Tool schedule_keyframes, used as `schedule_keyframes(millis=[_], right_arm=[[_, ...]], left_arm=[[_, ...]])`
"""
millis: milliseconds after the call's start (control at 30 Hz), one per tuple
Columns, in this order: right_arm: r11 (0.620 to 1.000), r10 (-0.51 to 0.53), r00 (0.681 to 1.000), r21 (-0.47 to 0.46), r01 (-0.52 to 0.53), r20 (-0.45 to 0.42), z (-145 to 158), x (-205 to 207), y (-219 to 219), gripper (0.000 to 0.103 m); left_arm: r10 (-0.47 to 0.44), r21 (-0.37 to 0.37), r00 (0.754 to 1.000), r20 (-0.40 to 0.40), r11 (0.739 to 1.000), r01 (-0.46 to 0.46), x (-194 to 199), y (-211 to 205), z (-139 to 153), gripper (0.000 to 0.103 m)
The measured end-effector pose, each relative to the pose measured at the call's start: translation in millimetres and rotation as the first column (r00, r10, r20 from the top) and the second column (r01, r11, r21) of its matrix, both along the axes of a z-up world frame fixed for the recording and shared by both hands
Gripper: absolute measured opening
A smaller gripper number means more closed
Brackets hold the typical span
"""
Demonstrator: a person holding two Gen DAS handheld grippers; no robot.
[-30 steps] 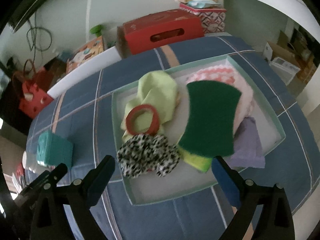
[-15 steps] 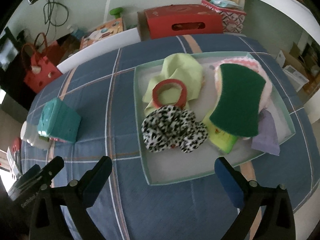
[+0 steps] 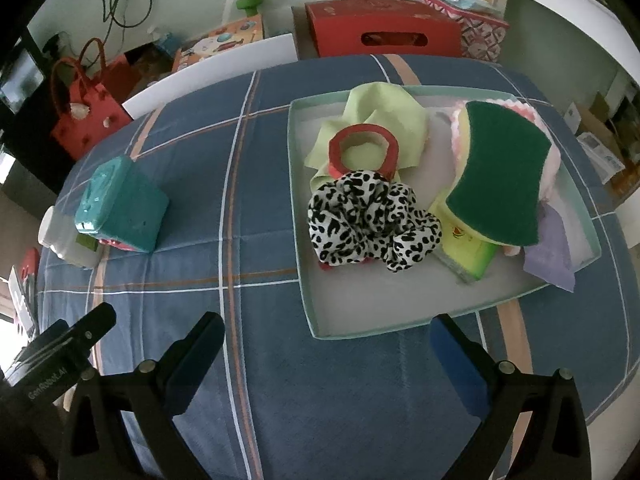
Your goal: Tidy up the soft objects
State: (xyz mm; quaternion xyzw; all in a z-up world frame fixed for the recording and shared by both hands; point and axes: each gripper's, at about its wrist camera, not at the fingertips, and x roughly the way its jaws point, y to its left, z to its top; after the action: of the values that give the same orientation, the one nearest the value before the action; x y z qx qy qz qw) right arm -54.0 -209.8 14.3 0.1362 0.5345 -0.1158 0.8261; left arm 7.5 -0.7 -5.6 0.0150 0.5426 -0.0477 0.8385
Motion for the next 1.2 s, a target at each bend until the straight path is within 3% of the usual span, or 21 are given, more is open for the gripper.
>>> schedule_keyframes(millis=[1200], right_arm=[[0.999,-0.005,1.000,-0.042,0.005,-0.005,-4,0,-9,0.103]], left_arm=[[0.006,0.093,1.000,-0.013,0.996,-0.005,3,-6,-4,0.103]])
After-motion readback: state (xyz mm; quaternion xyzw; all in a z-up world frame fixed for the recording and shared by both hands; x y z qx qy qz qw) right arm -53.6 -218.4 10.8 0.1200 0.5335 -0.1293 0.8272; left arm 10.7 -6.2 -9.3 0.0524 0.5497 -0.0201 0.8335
